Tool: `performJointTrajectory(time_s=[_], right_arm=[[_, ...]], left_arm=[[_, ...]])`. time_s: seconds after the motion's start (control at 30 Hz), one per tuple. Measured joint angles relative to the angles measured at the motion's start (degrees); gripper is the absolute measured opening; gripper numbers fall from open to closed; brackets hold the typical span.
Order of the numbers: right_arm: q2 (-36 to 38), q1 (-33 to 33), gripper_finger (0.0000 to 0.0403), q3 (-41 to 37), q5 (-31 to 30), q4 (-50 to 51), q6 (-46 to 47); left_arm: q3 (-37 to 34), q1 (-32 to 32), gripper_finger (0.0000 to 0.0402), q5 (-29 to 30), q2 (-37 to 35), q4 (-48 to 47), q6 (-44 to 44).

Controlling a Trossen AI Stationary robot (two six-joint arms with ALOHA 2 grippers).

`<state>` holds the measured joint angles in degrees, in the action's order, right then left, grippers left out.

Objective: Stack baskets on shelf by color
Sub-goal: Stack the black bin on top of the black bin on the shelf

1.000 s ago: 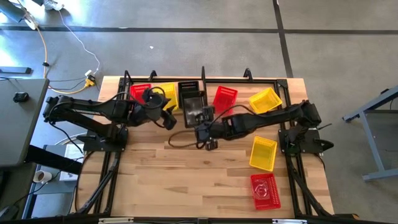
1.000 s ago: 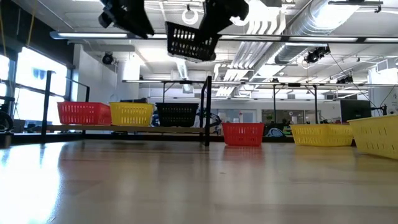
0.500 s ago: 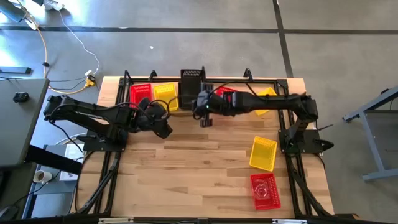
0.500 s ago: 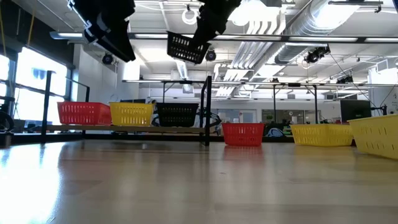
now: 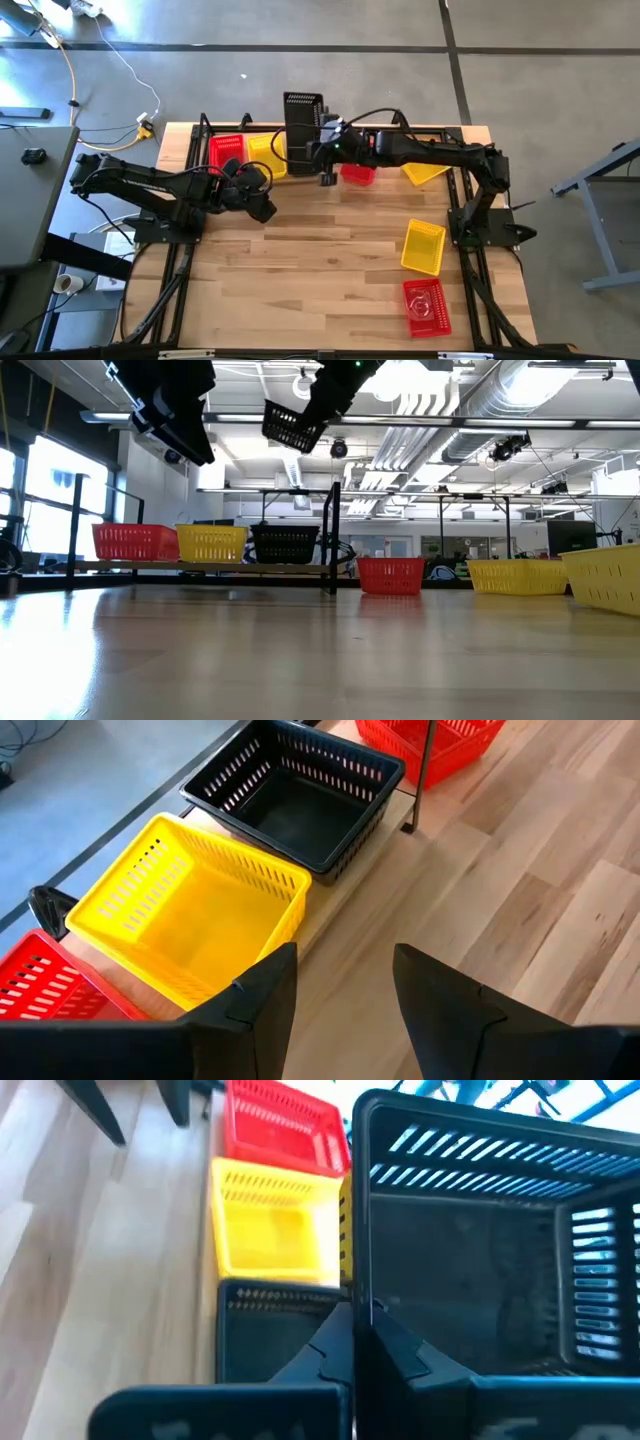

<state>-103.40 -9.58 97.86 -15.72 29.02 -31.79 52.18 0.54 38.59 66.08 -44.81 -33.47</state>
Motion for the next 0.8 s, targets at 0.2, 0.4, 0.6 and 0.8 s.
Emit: performJointTrajectory(time_s=[0.2, 0.4, 0.6, 0.8], right_arm=[[-4.1, -0.2, 0.0, 0.0, 1.2, 0.9, 1.2], [-7.8, -0.2, 0.0, 0.0, 1.9, 2.0, 2.3], [-8.8, -0.5, 0.0, 0.0, 2.7, 2.0, 3.3], [-10.2, -0.9, 0.0, 0.0, 2.8, 2.7, 3.8]], left_arm=[[0.0, 0.0, 0.0158, 0.0, 0.0, -0.2, 0.0], [0.0, 0.0, 0.0158, -0.7, 0.0, -0.4, -0.4], [0.0, 0.0, 0.0158, -0.7, 0.0, -0.4, -0.9], [0.0, 0.0, 0.0158, -0.7, 0.0, -0.4, -1.1]])
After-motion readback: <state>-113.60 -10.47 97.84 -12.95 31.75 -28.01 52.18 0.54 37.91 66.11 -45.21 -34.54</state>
